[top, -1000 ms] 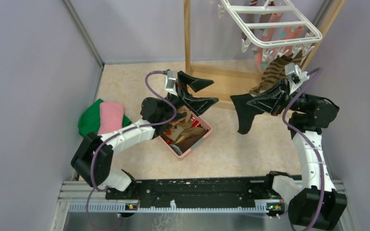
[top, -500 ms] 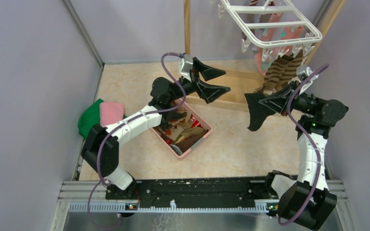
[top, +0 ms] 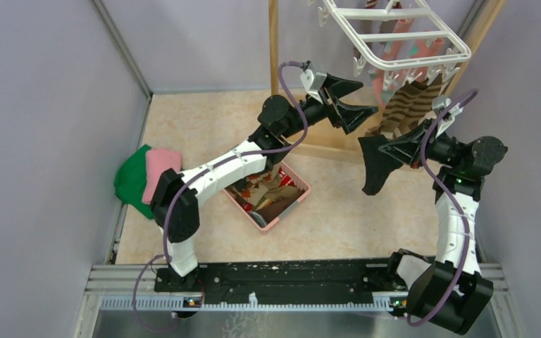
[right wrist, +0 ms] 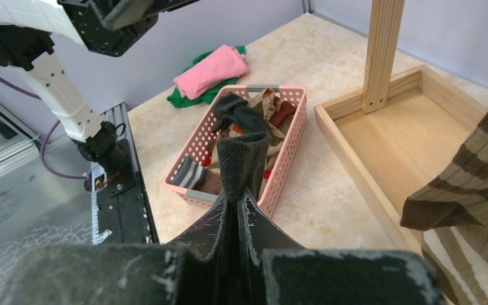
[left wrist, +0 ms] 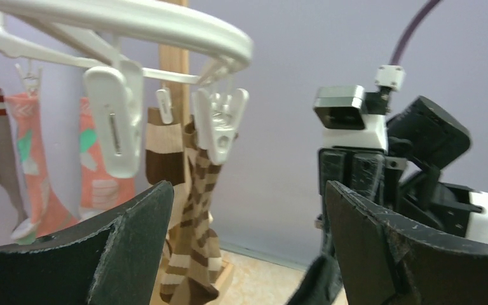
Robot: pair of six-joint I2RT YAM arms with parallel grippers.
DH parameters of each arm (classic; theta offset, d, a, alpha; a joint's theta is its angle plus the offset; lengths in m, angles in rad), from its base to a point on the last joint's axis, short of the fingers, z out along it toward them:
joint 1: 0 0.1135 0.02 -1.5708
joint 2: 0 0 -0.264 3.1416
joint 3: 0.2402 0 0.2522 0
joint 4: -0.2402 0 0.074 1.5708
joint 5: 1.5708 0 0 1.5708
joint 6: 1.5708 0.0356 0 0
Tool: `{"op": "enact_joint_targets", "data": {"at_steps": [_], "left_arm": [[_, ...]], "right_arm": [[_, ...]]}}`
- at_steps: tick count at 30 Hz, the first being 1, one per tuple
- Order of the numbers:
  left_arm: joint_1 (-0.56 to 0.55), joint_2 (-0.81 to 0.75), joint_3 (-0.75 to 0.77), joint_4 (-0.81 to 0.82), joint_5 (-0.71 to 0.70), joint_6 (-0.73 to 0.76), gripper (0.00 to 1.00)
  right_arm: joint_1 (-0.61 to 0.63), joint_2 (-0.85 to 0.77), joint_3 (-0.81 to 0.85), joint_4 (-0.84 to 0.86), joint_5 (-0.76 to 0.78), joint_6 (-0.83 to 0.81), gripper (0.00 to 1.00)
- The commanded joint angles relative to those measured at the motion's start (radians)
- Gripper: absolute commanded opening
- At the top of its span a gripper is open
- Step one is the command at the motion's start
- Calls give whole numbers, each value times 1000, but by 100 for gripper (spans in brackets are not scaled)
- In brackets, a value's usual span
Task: Clip the socks to the hanger
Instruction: Open the clamp at the hanger.
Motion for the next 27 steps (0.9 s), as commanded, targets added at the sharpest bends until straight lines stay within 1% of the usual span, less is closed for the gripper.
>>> {"op": "enact_joint_targets", "data": {"at_steps": [1, 5, 7, 8, 10, 11, 12, 13, 20, 23, 27], "left_arm": [[-13, 69, 119, -39, -96, 32, 94], [-29, 135, 239, -103, -119, 48, 94], [-37, 153, 269, -118, -129, 58, 94], [-40, 160, 283, -129, -134, 62, 94], [-49, 172, 310, -149, -155, 76, 94], [-52, 176, 322, -158, -169, 89, 95], [-55, 183, 332, -164, -180, 97, 95], [-57, 187, 343, -168, -185, 102, 95], [-79, 228, 428, -199, -228, 139, 95], [-82, 258, 485, -234, -249, 141, 93], [-87, 280, 522, -250, -293, 154, 89]], "right_arm": [[-10, 5, 33, -61, -9, -85, 0], [-9, 12, 50, -156, -16, -160, 0], [-10, 16, 81, -299, -25, -281, 0], [-10, 19, 110, -484, -29, -381, 0], [-10, 32, 199, -831, -33, -676, 0], [-11, 39, 232, -937, -37, -785, 0], [-10, 41, 248, -970, -47, -824, 0], [-10, 43, 251, -973, -54, -827, 0], [-10, 51, 226, -927, -56, -788, 0], [-11, 49, 225, -928, -58, -790, 0], [-11, 47, 222, -927, -59, -790, 0]]}}
